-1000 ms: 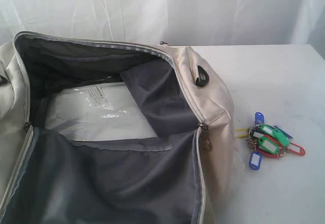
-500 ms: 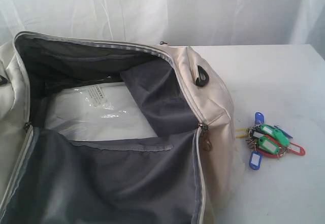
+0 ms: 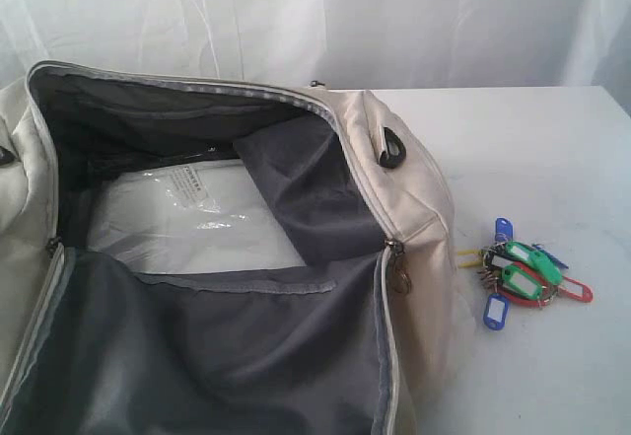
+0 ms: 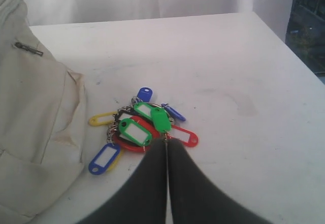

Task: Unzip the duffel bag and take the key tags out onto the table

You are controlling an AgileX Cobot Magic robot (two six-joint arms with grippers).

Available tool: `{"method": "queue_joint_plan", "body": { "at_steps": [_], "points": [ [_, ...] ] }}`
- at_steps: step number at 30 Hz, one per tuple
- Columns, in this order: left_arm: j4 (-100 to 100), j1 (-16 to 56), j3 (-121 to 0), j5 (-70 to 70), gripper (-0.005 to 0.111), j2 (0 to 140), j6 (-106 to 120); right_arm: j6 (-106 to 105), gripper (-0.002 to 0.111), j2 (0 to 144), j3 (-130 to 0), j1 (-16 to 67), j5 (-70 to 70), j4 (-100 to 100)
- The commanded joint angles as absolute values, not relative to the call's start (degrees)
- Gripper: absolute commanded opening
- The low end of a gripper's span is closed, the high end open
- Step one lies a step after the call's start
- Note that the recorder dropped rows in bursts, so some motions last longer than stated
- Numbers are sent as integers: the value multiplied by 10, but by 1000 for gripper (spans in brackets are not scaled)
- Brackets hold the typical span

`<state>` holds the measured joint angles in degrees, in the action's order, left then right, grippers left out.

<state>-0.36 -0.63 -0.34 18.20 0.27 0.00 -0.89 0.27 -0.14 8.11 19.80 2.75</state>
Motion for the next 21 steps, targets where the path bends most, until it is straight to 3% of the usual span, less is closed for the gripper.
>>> {"method": "queue_joint_plan", "body": {
  "at_steps": [1, 21],
  "points": [
    [-6, -2, 0, 195, 0, 0, 0, -11, 1, 0, 0, 88, 197, 30],
    [-6, -2, 0, 195, 0, 0, 0, -11, 1, 0, 0, 88, 191, 30]
  ]
}}
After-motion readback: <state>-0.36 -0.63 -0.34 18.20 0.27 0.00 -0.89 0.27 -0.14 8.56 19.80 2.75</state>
